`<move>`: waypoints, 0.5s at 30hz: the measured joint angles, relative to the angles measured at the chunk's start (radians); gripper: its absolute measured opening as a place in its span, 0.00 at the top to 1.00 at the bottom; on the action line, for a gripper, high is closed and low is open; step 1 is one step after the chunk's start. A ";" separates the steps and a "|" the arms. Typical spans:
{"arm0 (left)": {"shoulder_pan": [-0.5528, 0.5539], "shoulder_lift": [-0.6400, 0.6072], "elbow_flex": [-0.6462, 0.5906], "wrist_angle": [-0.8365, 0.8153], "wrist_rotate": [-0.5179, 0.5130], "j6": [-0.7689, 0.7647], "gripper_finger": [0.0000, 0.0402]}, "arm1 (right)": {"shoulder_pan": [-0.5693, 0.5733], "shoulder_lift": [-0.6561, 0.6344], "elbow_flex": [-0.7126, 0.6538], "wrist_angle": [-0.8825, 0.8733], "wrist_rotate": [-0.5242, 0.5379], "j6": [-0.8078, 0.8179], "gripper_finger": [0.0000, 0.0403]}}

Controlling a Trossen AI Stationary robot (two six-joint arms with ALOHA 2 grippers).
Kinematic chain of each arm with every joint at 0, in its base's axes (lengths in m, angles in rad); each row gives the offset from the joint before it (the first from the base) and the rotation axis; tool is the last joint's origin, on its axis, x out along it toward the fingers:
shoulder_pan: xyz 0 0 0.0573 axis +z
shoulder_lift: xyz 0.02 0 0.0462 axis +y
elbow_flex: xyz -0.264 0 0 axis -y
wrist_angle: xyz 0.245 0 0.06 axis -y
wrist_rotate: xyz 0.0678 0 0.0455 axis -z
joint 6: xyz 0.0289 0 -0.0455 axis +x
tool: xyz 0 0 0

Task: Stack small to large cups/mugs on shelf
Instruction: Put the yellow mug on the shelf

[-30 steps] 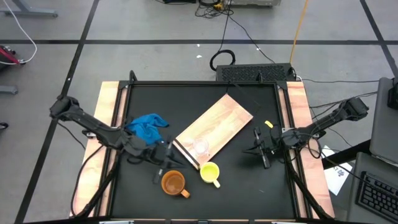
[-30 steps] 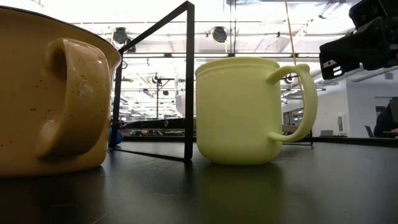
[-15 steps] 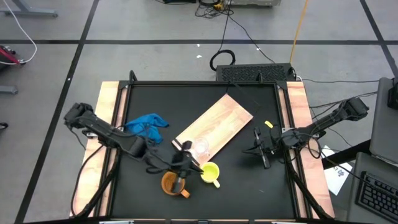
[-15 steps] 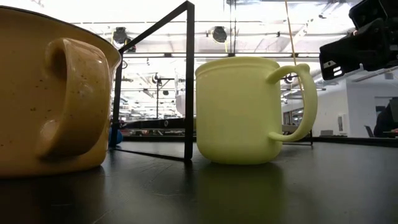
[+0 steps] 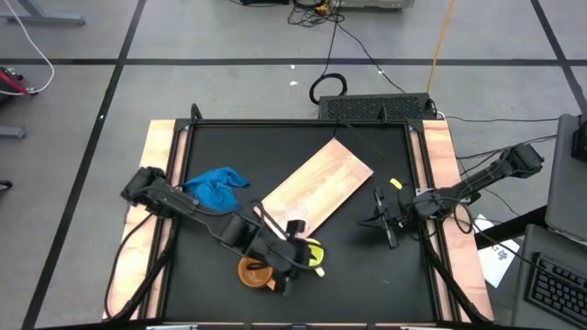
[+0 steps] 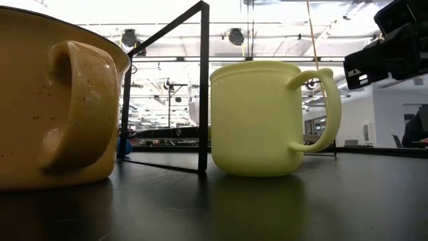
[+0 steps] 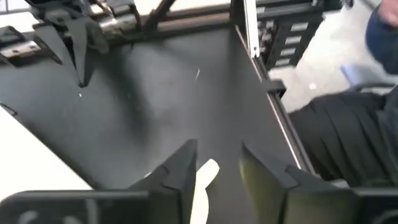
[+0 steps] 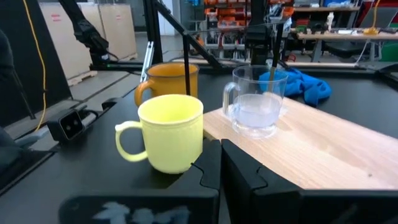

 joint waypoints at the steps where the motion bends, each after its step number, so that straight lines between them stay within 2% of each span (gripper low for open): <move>1: 0.000 0.014 0.018 -0.018 0.011 0.004 0.64 | 0.000 0.000 0.000 -0.003 0.000 0.007 1.00; 8: 0.032 0.090 0.126 -0.097 0.187 0.007 0.45 | 0.000 0.000 0.000 -0.026 0.000 0.067 1.00; 11: 0.047 0.120 0.167 -0.135 0.226 0.008 0.41 | 0.000 0.000 0.000 -0.027 0.000 0.070 1.00; 15: 0.063 0.160 0.206 -0.179 0.229 0.028 0.40 | 0.000 0.000 0.000 -0.027 0.000 0.068 1.00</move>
